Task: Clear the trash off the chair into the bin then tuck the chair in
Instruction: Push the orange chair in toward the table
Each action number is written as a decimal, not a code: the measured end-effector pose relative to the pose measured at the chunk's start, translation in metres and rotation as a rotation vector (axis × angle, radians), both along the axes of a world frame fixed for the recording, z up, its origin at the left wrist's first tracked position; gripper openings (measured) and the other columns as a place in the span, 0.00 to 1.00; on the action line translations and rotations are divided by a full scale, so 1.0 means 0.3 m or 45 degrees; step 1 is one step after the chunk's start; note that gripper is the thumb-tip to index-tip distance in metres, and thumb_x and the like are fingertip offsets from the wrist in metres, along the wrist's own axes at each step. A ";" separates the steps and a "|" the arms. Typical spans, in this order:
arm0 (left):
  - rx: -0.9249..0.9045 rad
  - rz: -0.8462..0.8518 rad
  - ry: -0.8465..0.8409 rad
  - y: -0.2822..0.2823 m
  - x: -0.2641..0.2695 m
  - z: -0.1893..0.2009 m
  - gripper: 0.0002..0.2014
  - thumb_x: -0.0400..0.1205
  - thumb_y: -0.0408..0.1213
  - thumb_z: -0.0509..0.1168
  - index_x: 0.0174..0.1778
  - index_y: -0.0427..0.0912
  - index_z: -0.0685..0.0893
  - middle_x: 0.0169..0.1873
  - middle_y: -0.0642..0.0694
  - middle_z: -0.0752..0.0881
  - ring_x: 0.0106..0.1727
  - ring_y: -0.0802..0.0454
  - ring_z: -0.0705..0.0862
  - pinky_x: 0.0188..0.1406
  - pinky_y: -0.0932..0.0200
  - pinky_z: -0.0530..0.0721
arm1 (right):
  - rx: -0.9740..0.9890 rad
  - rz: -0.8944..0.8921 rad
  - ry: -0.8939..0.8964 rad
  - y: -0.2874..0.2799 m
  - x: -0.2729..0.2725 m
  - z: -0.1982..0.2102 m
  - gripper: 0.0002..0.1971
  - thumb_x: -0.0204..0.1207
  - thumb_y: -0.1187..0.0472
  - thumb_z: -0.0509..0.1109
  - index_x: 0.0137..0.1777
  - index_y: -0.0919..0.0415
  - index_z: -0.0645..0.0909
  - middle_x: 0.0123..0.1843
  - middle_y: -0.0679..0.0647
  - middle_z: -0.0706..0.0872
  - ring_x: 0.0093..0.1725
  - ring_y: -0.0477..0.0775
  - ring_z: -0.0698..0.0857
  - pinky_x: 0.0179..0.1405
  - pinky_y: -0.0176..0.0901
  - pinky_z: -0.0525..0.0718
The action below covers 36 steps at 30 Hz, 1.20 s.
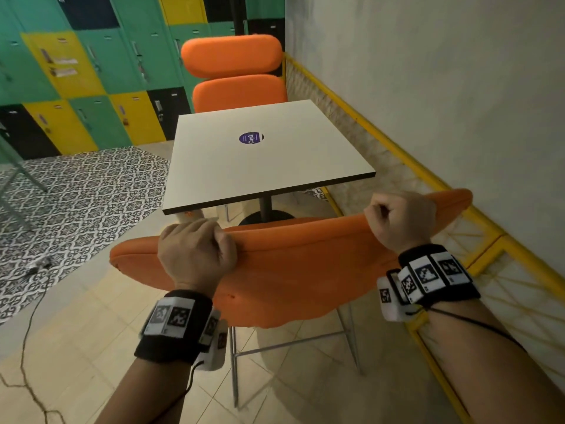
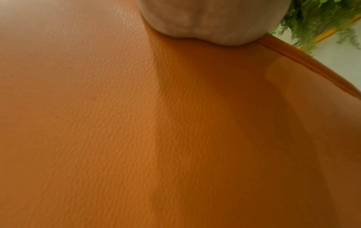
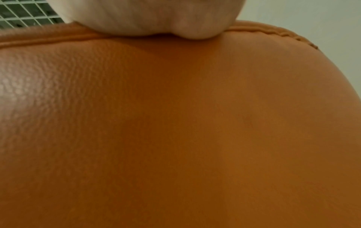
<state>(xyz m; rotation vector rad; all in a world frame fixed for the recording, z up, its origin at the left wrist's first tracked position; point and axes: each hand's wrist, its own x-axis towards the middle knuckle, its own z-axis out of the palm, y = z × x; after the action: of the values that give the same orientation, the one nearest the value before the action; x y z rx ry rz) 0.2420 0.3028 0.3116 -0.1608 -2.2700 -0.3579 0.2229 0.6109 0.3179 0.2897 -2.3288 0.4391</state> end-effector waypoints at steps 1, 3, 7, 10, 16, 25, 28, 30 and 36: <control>0.000 -0.009 0.020 -0.006 -0.032 -0.003 0.16 0.72 0.39 0.54 0.21 0.42 0.81 0.22 0.44 0.86 0.24 0.44 0.83 0.35 0.58 0.71 | -0.007 -0.001 -0.005 -0.004 -0.027 -0.002 0.18 0.72 0.58 0.60 0.20 0.57 0.72 0.16 0.49 0.69 0.15 0.50 0.65 0.21 0.30 0.54; 0.000 -0.026 0.049 -0.017 -0.099 -0.009 0.16 0.72 0.39 0.55 0.21 0.42 0.82 0.21 0.45 0.85 0.23 0.45 0.83 0.35 0.58 0.69 | -0.018 -0.006 -0.009 -0.011 -0.085 -0.007 0.18 0.72 0.58 0.60 0.20 0.56 0.72 0.16 0.49 0.69 0.16 0.50 0.66 0.21 0.31 0.56; 0.011 -0.045 0.039 -0.042 -0.232 -0.020 0.16 0.73 0.39 0.55 0.22 0.43 0.83 0.22 0.47 0.86 0.24 0.45 0.83 0.36 0.58 0.68 | -0.027 -0.048 -0.013 -0.032 -0.204 -0.009 0.18 0.72 0.59 0.60 0.20 0.57 0.72 0.16 0.50 0.70 0.16 0.52 0.66 0.20 0.32 0.58; 0.004 -0.052 0.040 -0.053 -0.323 -0.025 0.15 0.72 0.38 0.56 0.21 0.42 0.81 0.20 0.46 0.83 0.23 0.45 0.81 0.34 0.57 0.67 | -0.039 -0.062 0.006 -0.046 -0.280 -0.005 0.16 0.71 0.61 0.61 0.20 0.56 0.71 0.16 0.49 0.69 0.16 0.52 0.65 0.19 0.35 0.59; 0.020 -0.044 0.020 -0.044 -0.456 -0.031 0.14 0.71 0.37 0.58 0.19 0.43 0.77 0.17 0.47 0.80 0.20 0.46 0.77 0.31 0.56 0.69 | -0.028 -0.060 0.024 -0.039 -0.415 -0.002 0.16 0.70 0.60 0.60 0.20 0.60 0.74 0.16 0.52 0.71 0.16 0.55 0.67 0.18 0.37 0.60; 0.005 0.030 0.031 0.044 -0.589 -0.025 0.14 0.71 0.36 0.57 0.18 0.42 0.75 0.16 0.46 0.79 0.19 0.45 0.76 0.33 0.59 0.61 | -0.054 -0.006 -0.003 0.044 -0.602 -0.013 0.17 0.70 0.61 0.61 0.20 0.61 0.73 0.16 0.52 0.71 0.16 0.56 0.68 0.15 0.41 0.65; 0.016 0.059 0.012 0.087 -0.625 -0.026 0.14 0.71 0.36 0.58 0.18 0.42 0.76 0.17 0.47 0.79 0.20 0.45 0.76 0.33 0.59 0.62 | -0.053 0.035 -0.007 0.081 -0.658 -0.008 0.18 0.71 0.61 0.60 0.19 0.61 0.72 0.16 0.53 0.71 0.16 0.56 0.67 0.15 0.41 0.64; 0.025 0.070 0.006 0.116 -0.643 -0.027 0.15 0.71 0.37 0.57 0.18 0.43 0.76 0.16 0.47 0.79 0.20 0.46 0.76 0.33 0.60 0.62 | -0.062 0.056 -0.004 0.106 -0.690 -0.002 0.18 0.71 0.61 0.60 0.19 0.60 0.71 0.15 0.52 0.69 0.16 0.55 0.66 0.15 0.39 0.62; 0.006 0.085 0.022 0.190 -0.680 -0.030 0.14 0.72 0.38 0.57 0.19 0.43 0.76 0.17 0.48 0.79 0.20 0.48 0.76 0.34 0.62 0.61 | -0.076 0.111 -0.023 0.175 -0.773 0.005 0.17 0.71 0.59 0.58 0.20 0.52 0.65 0.16 0.48 0.64 0.16 0.54 0.63 0.18 0.37 0.61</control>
<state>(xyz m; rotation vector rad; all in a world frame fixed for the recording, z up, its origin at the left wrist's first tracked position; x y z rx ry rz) 0.0379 0.3598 0.3027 -0.0855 -2.2515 -0.3258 -0.0092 0.6634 0.3193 0.3609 -2.3225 0.5550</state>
